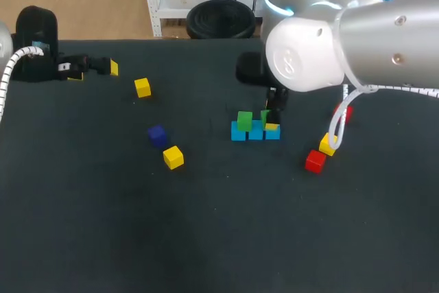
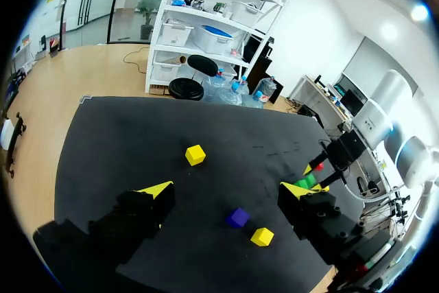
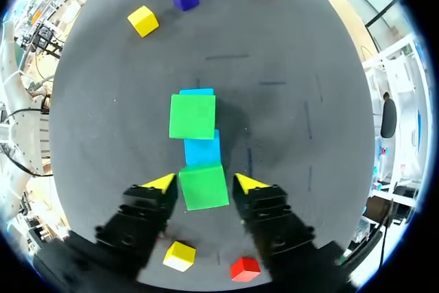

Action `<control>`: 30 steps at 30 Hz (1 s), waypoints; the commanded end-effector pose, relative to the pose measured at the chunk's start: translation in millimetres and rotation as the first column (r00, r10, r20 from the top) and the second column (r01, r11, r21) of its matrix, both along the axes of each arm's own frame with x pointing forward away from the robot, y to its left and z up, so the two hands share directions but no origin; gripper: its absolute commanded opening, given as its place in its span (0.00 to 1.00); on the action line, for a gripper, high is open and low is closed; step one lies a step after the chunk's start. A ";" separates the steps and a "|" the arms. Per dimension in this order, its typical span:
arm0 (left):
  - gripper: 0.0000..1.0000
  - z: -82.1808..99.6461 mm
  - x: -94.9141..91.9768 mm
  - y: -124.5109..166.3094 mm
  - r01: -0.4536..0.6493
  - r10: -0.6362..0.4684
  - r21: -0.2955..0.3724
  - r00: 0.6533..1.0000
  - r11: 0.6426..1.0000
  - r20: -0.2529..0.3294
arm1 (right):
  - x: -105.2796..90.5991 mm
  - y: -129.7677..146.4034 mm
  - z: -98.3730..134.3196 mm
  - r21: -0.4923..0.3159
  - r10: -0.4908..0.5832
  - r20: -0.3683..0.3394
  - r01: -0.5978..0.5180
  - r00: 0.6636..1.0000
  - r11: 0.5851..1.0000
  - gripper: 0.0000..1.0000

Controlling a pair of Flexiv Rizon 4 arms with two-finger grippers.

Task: Place the blue cubes, place green cubes on the blue cubes, place the yellow cubes on the green cubes, then place the red cubes on the yellow cubes, and place purple cube on the red cubes.

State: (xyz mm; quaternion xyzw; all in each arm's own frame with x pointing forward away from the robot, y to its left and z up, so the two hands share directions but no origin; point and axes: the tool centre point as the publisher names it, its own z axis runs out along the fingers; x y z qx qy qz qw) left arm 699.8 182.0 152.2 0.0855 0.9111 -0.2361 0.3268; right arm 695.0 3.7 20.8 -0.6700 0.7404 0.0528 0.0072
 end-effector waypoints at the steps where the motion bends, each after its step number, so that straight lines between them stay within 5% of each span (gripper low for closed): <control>1: 1.00 -1.8 0.2 2.0 0.007 -0.007 -0.009 1.000 1.000 0.006 | 0.9 0.3 0.6 0.001 0.001 -0.005 -0.001 1.000 1.000 0.00; 20: 1.00 -1.8 0.2 2.0 0.007 -0.007 -0.009 1.000 1.000 0.006 | -0.3 0.4 0.4 0.008 -0.003 -0.013 0.003 1.000 1.000 0.00; 24: 1.00 -1.8 0.2 2.0 0.007 -0.007 -0.009 1.000 1.000 0.006 | -1.1 0.8 0.5 0.009 -0.001 -0.019 0.001 1.000 1.000 0.39; 28: 1.00 -1.8 0.2 2.0 0.007 -0.007 -0.009 1.000 1.000 0.006 | -1.6 0.8 0.9 0.010 -0.002 -0.022 0.002 1.000 1.000 0.47; 30: 1.00 -1.8 0.2 2.0 0.007 -0.007 -0.009 1.000 1.000 0.006 | -1.6 1.0 0.9 0.010 -0.001 -0.023 0.002 1.000 1.000 0.64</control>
